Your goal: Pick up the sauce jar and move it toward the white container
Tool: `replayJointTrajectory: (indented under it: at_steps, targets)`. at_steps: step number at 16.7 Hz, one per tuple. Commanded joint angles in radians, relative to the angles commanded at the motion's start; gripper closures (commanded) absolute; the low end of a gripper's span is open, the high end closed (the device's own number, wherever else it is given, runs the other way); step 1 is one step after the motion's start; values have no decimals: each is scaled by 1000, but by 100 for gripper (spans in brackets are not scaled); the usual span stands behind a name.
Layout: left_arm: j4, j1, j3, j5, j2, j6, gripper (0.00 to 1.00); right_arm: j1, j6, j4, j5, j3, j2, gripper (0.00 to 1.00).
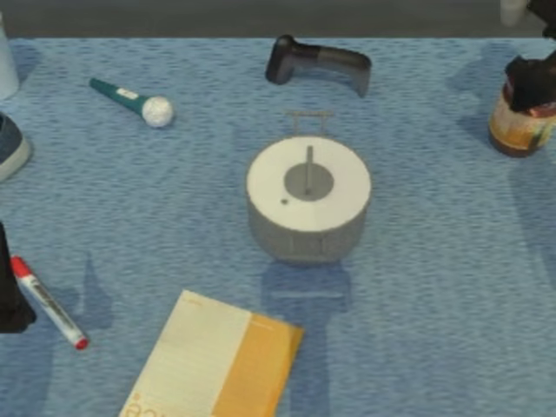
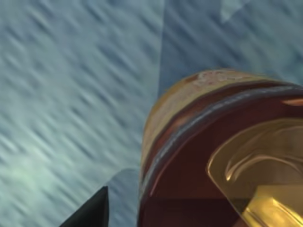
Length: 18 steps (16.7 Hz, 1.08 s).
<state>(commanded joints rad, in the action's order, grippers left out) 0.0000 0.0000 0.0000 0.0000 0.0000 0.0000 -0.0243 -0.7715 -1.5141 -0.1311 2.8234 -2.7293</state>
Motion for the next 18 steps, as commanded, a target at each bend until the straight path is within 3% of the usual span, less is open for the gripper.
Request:
replayJointTrajectory:
  at_steps: [5,10,18]
  targets:
    - [0,0,0,0,0,0,0,10,10,158,1,-203,36,0]
    - [0,0,0,0,0,0,0,11,12,178,1,-224,40,0]
    - [0,0,0,0,0,0,0,11,12,178,1,-224,40,60]
